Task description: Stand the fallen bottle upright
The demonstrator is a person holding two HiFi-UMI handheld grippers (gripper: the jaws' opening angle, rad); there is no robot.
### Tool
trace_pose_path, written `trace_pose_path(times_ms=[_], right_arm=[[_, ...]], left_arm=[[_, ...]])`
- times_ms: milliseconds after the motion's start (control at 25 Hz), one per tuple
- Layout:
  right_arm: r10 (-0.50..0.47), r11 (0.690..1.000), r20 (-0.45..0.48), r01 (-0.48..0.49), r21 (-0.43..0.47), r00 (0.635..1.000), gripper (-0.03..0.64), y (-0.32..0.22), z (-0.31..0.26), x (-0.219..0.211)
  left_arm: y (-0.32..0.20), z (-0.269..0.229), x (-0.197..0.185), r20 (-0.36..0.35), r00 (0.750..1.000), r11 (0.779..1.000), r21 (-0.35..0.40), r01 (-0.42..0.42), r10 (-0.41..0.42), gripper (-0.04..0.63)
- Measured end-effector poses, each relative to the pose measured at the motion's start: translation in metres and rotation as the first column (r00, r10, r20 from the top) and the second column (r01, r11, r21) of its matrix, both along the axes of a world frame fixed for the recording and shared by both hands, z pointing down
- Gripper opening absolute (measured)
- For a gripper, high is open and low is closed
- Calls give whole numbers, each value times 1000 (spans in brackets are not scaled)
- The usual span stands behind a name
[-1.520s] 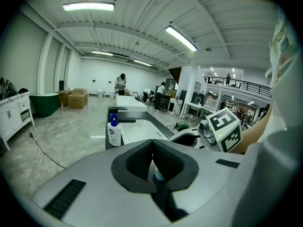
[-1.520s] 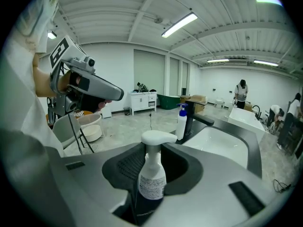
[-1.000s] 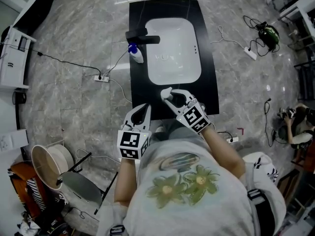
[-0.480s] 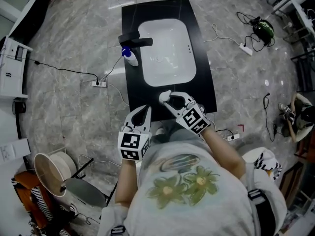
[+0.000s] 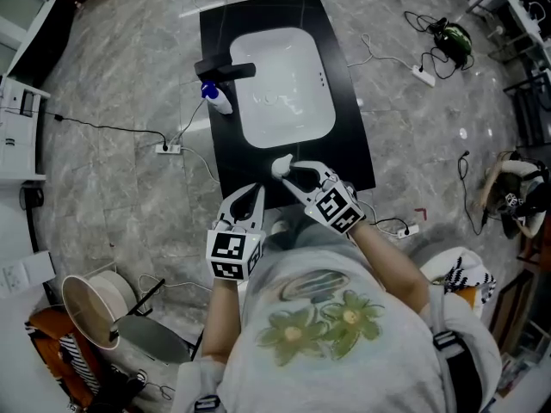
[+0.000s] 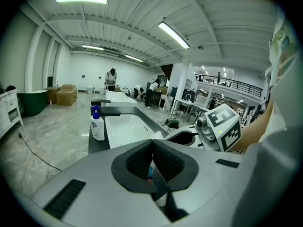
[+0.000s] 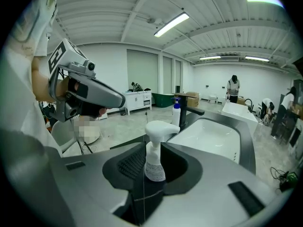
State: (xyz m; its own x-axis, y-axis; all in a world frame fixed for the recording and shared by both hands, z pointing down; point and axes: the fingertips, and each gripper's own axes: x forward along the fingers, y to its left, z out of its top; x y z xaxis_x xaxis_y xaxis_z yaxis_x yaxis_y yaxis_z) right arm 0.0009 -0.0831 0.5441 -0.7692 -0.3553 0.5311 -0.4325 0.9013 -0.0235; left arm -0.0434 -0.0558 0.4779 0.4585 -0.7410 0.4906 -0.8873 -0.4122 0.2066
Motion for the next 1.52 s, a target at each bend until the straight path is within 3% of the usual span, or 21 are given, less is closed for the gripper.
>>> trace_pose_path(times_ms=[240, 680, 1520], right_arm=[[9, 1000, 0, -9, -24, 1000, 110, 12, 6, 5], [34, 998, 41, -32, -53, 999, 44, 24, -6, 26], [90, 996, 96, -87, -35, 991, 41, 34, -37, 38]], left_arm=[[4, 4, 1, -1, 1000, 1000, -8, -4, 4, 18], [11, 7, 12, 12, 999, 999, -13, -34, 34, 18], [13, 3, 24, 12, 996, 997, -1, -83, 83, 18]])
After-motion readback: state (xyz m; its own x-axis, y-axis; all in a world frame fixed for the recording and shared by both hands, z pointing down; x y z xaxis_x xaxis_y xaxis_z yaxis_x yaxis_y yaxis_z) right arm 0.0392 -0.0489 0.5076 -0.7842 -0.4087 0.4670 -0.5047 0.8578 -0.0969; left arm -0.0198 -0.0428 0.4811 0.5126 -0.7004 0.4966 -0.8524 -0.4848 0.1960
